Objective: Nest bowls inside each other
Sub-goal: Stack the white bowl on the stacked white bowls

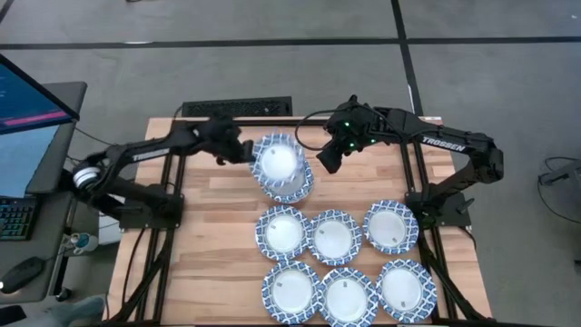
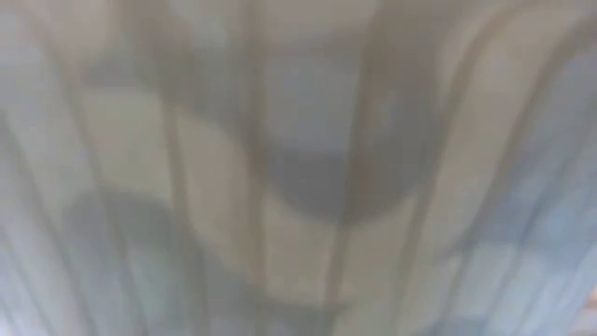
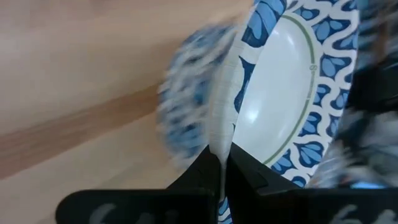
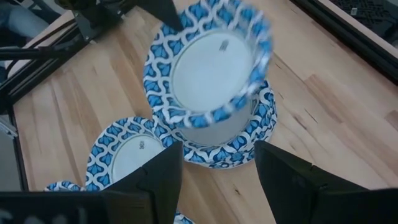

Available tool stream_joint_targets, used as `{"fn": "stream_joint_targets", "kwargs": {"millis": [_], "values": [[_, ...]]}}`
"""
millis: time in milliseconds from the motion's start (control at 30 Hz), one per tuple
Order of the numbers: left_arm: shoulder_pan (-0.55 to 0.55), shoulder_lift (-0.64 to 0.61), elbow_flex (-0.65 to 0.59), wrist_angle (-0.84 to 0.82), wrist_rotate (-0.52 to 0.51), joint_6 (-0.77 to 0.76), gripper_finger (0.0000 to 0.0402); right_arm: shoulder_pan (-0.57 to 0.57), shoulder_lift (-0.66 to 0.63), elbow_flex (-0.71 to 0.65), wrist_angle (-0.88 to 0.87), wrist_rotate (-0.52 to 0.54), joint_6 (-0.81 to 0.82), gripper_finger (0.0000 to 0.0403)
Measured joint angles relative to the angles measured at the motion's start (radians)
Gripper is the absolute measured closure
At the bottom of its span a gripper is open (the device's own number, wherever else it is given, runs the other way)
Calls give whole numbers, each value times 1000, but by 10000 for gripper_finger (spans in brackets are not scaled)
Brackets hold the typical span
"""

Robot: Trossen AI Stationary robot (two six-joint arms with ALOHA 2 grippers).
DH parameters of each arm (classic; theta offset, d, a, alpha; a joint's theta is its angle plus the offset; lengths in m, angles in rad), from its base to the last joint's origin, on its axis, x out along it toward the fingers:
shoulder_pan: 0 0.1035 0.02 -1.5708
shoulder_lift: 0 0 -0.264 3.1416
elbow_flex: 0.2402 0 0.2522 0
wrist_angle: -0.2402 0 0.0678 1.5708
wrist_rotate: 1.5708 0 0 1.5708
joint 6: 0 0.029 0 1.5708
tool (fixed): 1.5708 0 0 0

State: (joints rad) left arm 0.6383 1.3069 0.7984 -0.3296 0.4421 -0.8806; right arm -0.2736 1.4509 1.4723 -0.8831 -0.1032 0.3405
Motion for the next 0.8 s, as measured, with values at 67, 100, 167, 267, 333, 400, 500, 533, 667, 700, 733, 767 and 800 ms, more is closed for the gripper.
{"fn": "stream_joint_targets", "kwargs": {"millis": [67,100,167,267,333,400,500,533,667,700,733,767,800], "values": [[-17,29,24,-86,-10,67,401,4,0,0,-1,0,0,182],[-28,37,32,-95,-11,83,402,5,0,0,-1,0,0,182],[-44,41,44,-73,-11,91,401,5,0,0,1,0,0,182],[-56,54,56,-40,-14,87,401,5,0,0,5,10,-3,182],[-56,66,57,-46,-15,87,401,3,0,0,5,27,-9,182],[-61,84,57,-54,-9,91,401,-4,0,0,5,31,-9,182],[-82,108,56,-59,-4,93,401,-11,0,0,5,33,-9,182],[-89,115,56,-55,-2,94,401,-11,0,0,5,33,-9,182],[-114,122,57,-25,-3,99,401,-10,0,0,5,34,-9,182],[-118,125,57,-10,-6,100,401,-10,0,0,4,34,-9,182],[-121,127,57,-5,-9,104,401,-10,0,0,4,34,-9,182],[-122,127,57,-9,-10,111,401,-10,0,0,4,34,-9,181],[-122,127,57,-9,-12,118,398,-10,0,0,4,34,-9,182]]}}
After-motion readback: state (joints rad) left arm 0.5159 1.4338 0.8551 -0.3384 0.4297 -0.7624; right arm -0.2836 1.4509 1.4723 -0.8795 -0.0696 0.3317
